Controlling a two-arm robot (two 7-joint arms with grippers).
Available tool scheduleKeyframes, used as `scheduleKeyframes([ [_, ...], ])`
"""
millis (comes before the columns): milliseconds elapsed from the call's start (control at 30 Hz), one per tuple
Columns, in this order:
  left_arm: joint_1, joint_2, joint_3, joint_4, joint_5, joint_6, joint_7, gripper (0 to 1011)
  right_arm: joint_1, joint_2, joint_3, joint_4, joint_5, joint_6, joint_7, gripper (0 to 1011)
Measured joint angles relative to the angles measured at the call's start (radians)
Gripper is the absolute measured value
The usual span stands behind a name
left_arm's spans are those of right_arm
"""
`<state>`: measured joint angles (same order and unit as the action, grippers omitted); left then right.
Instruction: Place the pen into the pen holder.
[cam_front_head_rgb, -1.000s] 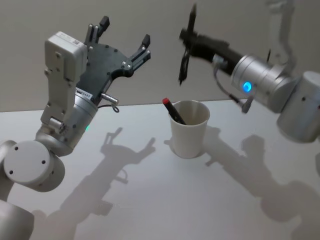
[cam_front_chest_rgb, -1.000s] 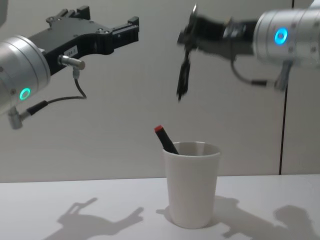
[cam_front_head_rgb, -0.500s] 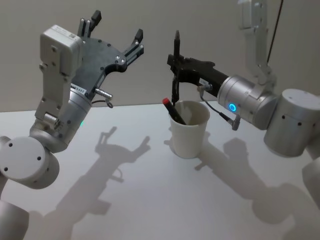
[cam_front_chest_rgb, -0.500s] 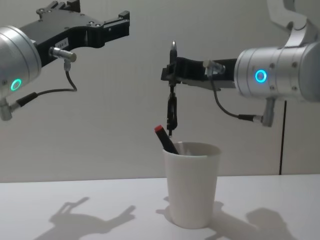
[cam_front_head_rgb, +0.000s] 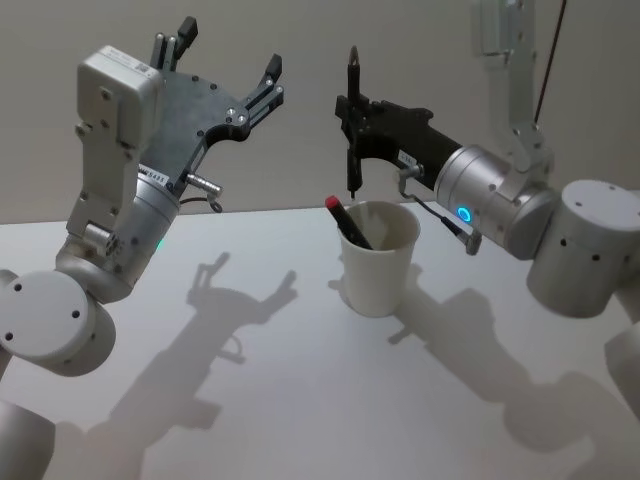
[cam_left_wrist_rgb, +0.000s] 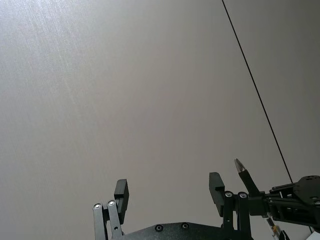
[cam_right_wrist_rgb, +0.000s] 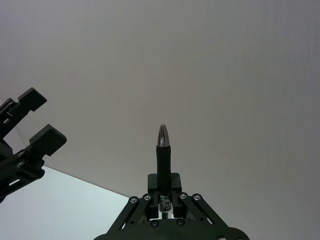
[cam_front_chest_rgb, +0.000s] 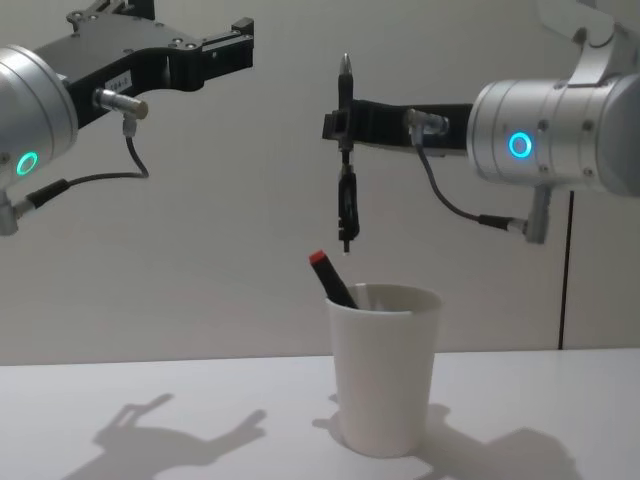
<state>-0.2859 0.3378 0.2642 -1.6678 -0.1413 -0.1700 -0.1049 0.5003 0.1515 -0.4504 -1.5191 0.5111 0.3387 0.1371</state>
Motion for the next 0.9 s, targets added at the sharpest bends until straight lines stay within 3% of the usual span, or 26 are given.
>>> scheduleKeyframes([
  [700,0.000,0.002,-0.002,-0.002,0.003,0.003,0.003,1001,-0.017,0.029,-0.005,-0.038,-0.092,0.066,0.000,132],
  [833,0.000,0.002,-0.002,-0.003,0.003,0.003,0.003,1001,-0.019,0.031,-0.005,-0.042,-0.098,0.073,-0.003,195],
  [900,0.000,0.002,-0.002,-0.003,0.003,0.003,0.003,1001,-0.020,0.032,-0.005,-0.044,-0.101,0.075,-0.005,273],
])
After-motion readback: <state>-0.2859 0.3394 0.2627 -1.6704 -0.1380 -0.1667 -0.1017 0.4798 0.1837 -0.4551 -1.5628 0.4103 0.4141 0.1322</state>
